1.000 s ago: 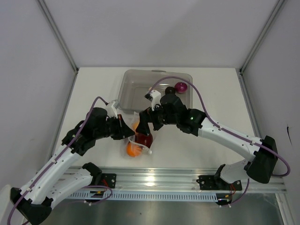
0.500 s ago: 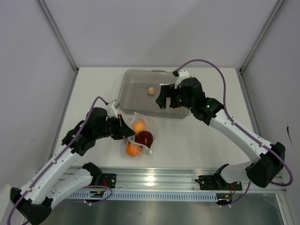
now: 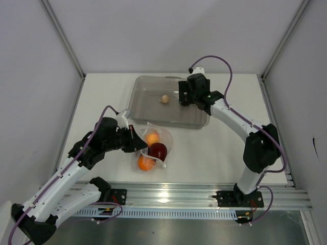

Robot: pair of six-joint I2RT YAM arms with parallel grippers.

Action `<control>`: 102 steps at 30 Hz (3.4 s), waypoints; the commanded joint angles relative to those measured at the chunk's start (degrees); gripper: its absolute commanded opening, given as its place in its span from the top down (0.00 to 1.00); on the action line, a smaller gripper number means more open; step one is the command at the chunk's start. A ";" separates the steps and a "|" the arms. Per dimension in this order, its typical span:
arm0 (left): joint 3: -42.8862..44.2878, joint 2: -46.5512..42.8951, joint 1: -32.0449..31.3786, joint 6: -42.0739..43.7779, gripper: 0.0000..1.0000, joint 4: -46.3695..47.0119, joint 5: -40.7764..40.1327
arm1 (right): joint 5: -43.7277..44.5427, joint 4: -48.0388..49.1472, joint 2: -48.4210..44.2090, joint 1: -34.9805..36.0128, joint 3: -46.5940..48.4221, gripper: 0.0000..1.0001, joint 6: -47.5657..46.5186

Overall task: Place the food in the zip-top bag and seal the zipper
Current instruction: Pick up the fake fruit from the bin, then place the fake fruit in the zipper food storage bag.

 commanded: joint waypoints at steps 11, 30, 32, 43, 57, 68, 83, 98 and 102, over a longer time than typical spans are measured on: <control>-0.90 1.10 0.30 -0.15 0.99 2.64 2.10 | 1.80 -4.85 23.73 -3.18 22.20 0.01 -0.08; -1.78 1.45 0.30 -0.59 0.99 3.53 2.45 | -5.75 -5.02 34.37 -5.90 28.10 0.02 5.11; -1.95 1.63 0.30 -0.68 0.99 3.61 2.63 | -6.19 -4.76 34.81 -6.08 28.19 0.03 5.28; -1.87 1.81 0.30 -0.94 0.99 3.79 2.81 | -7.69 -4.32 37.00 -6.52 29.59 0.15 5.90; -2.31 0.58 0.30 -1.38 0.99 3.26 2.89 | -8.22 -6.60 36.57 -6.78 33.46 0.85 5.02; -2.39 -0.13 0.21 -1.82 0.99 3.61 3.33 | -16.47 -9.42 20.06 -5.64 25.66 0.99 3.70; -0.90 0.66 0.30 -1.29 0.99 3.79 4.21 | -29.66 -4.67 -23.09 8.24 -10.83 1.00 -1.13; 1.29 1.72 0.30 -1.73 0.99 3.70 4.21 | -33.00 0.86 -31.03 21.51 -22.00 1.00 7.48; 1.65 1.28 0.30 -1.82 0.99 3.09 4.30 | -32.74 2.97 -26.47 22.31 -20.95 1.00 8.80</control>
